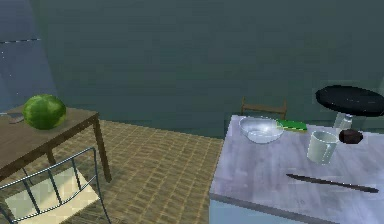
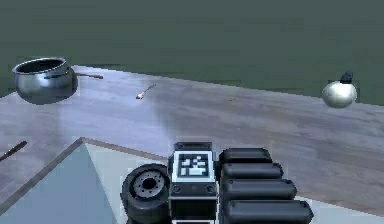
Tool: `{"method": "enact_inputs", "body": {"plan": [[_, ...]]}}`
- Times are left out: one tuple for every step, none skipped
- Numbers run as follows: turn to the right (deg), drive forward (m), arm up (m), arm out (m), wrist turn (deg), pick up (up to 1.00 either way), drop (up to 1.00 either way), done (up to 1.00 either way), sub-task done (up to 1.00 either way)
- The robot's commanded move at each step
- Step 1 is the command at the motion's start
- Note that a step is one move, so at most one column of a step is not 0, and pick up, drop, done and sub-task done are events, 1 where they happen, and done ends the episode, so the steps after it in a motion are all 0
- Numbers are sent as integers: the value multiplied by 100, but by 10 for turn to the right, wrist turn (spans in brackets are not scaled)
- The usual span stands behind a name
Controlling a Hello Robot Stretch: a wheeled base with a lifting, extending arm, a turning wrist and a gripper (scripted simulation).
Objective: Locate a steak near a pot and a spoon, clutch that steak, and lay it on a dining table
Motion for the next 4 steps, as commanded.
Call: {"method": "enact_inputs", "body": {"plan": [[-450,0,0,0,0,0,0,0,0],[-450,0,0,0,0,0,0,0,0],[-90,0,0,0,0,0,0,0,0],[0,100,0,0,0,0,0,0,0]]}}
